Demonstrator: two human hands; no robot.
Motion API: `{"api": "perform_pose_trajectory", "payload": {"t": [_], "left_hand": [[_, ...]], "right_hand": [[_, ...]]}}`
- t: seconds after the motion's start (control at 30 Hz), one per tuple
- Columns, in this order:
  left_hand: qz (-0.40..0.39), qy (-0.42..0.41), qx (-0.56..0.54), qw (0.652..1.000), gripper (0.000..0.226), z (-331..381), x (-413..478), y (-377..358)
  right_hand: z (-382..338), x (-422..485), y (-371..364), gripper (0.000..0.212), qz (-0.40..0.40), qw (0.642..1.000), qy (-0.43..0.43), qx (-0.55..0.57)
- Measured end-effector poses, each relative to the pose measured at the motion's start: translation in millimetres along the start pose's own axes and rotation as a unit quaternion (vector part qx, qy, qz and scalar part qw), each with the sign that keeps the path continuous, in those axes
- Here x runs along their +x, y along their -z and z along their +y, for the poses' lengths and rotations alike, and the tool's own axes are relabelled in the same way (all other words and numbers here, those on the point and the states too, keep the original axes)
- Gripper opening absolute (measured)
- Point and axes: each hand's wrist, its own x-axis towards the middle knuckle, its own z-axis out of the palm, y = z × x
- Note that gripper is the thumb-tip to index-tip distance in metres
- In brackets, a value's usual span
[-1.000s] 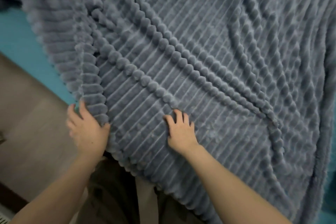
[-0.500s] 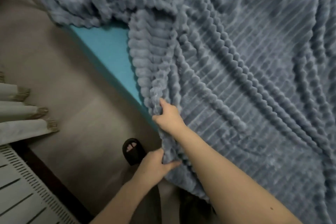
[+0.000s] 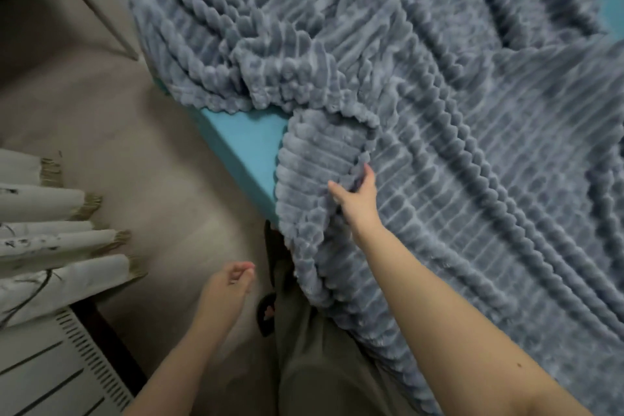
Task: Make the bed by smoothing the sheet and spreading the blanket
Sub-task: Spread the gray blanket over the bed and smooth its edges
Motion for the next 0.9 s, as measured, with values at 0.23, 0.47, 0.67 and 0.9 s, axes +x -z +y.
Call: {"api": "perform_pose_trajectory", "payload": {"t": [0.23, 0.47, 0.67, 0.9], "left_hand": [[-0.047, 0.0, -0.1, 0.994, 0.032, 116, 77, 27], [-0.236, -0.061, -0.413, 0.878, 0.068, 206, 141, 93], [-0.175, 0.123, -0.46, 0.862, 0.08, 235, 186, 134], [-0.053, -0.047, -0.35, 0.934, 0.03, 258, 193, 160]], "right_hand": [[-78, 47, -37, 0.057, 0.009, 0.992, -0.037, 0.122], [-108, 10, -98, 0.055, -0.482, 0.849, -0.006, -0.218], [-132, 31, -86, 0.031, -0.559, 0.775, -0.145, -0.257], [-135, 68, -93, 0.063, -0.28, 0.815, -0.025, -0.506]]}}
